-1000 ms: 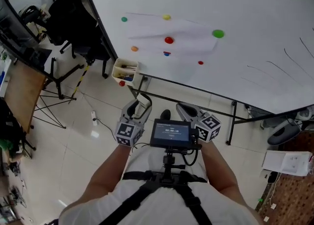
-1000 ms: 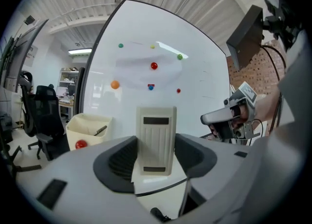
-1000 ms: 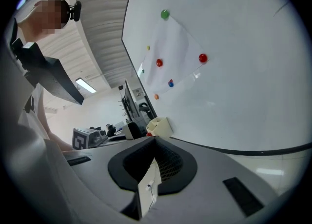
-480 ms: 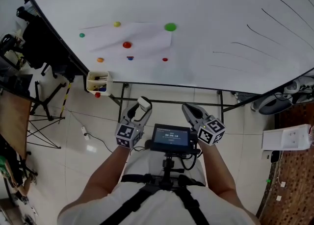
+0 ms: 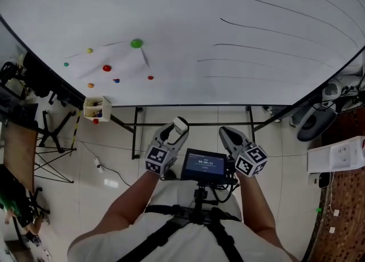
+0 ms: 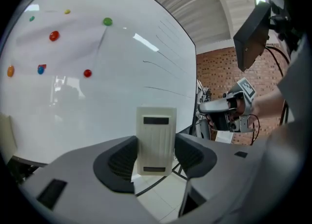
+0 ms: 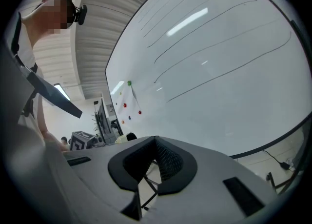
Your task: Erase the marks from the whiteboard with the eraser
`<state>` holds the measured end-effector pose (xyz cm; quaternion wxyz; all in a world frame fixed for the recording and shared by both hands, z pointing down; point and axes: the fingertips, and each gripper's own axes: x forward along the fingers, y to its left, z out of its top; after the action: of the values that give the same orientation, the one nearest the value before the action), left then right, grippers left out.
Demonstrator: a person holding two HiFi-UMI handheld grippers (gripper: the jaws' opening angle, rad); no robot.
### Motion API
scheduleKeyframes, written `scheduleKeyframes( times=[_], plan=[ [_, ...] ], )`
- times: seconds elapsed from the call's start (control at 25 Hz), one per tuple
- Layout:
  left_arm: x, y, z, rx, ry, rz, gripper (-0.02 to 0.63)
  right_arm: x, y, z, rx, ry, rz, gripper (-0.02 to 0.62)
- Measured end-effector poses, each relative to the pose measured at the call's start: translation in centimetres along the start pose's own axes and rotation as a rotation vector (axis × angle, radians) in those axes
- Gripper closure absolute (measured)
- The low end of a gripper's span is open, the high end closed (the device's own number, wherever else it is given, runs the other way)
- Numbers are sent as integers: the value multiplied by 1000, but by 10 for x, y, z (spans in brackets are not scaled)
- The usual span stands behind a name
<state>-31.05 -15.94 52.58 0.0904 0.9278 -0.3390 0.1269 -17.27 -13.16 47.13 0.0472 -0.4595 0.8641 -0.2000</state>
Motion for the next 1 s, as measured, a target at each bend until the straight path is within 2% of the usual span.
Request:
scheduleKeyframes(
  times=[0.32,0.6,0.76,1.0],
  plan=[
    [56,-79,10,-7,3,13,336,-72,-67,18,12,-23,20,575],
    [86,-140,16,8,1,49,336,-127,-95,29,-6,-12,83,575],
    [95,-148,23,18,-21,77,336,-134,-108,32,-6,-29,104,575],
    [87,-137,40,50,-16,125,336,-135,-109,47,-3,-66,120,575]
  ],
)
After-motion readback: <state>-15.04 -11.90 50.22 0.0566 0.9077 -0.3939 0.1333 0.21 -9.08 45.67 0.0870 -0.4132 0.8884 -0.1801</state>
